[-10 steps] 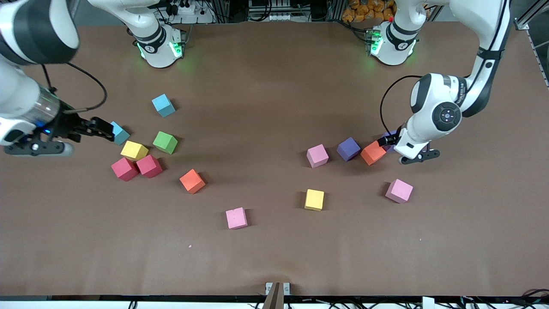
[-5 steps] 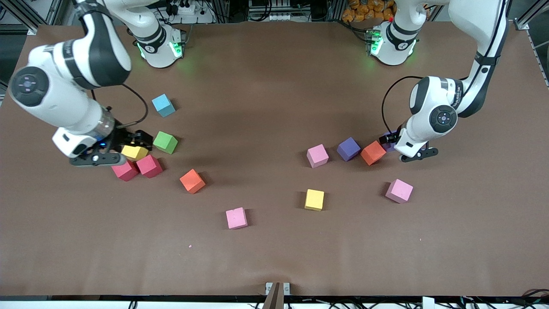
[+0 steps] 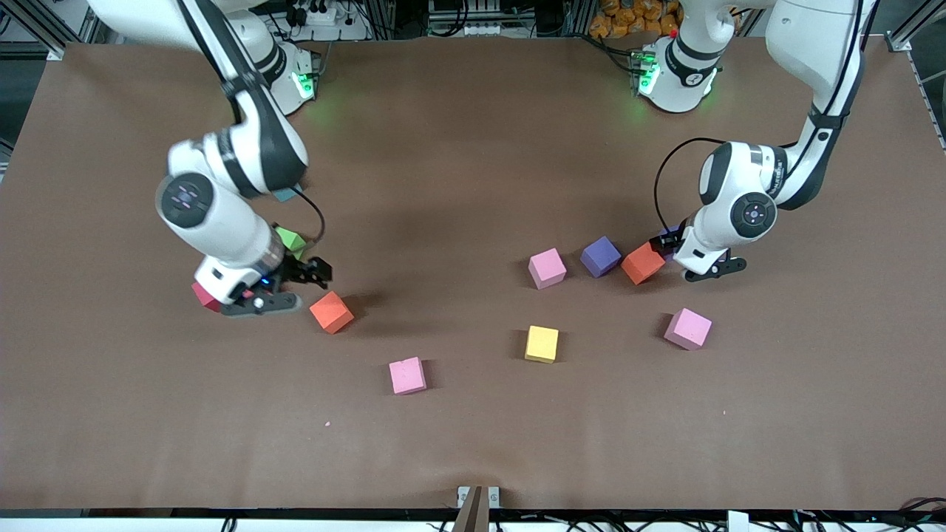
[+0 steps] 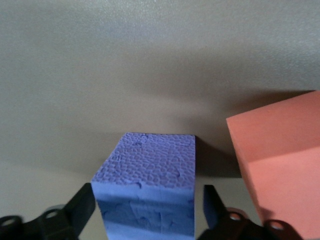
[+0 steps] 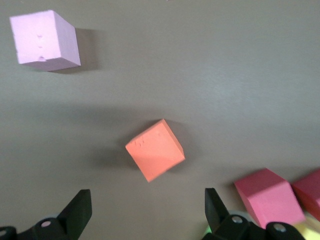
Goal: Form number 2 with 11 blocks
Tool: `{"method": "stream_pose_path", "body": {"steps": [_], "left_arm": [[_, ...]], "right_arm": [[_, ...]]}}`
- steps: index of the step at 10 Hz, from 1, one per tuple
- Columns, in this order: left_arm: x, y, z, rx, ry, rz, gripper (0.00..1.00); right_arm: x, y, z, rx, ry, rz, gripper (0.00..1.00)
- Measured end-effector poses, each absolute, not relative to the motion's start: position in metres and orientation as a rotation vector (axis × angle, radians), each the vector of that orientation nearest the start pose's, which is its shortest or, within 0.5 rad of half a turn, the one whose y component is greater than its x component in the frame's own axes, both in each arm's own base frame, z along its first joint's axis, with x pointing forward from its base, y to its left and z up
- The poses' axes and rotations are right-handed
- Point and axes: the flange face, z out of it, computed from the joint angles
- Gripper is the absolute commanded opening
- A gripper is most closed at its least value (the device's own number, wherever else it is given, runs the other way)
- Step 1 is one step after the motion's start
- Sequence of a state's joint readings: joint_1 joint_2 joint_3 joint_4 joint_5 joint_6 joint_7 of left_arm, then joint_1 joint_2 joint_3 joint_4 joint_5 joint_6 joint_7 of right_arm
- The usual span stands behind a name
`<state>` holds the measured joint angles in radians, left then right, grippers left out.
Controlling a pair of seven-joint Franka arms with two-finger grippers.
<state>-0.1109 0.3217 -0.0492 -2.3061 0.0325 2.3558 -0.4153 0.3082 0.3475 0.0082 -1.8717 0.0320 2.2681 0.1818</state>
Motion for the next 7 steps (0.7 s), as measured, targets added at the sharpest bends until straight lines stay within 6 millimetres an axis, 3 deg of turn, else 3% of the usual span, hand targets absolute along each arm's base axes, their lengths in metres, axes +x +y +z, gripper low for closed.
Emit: {"method": "stream_pose_path", "body": {"steps": [2,4,5,7], "left_arm": [[0.496,-0.081,0.195,-3.025,-0.355,0.361,0.00],[0.510,-0.094,0.225,-3.043,-0.351,0.291,0.00],[0.512,-0.112,0.246,-3.045,-0.331,0.287,0.00],[0.508,-0.175,0.285,-3.052,-0.320,0.257,0.00]], "right_arm": [[0.608,0.205,0.311,-3.088,-0.206,-0.107,1.00],[0.613,0.205,0.301,-3.077,-0.281,-0.156,1.00],[0.616,0.202,0.291,-3.074,-0.346,-0.166,1.00],[0.617,0.198,0.265,-3.066,-0.493,-0.133,1.00]]}}
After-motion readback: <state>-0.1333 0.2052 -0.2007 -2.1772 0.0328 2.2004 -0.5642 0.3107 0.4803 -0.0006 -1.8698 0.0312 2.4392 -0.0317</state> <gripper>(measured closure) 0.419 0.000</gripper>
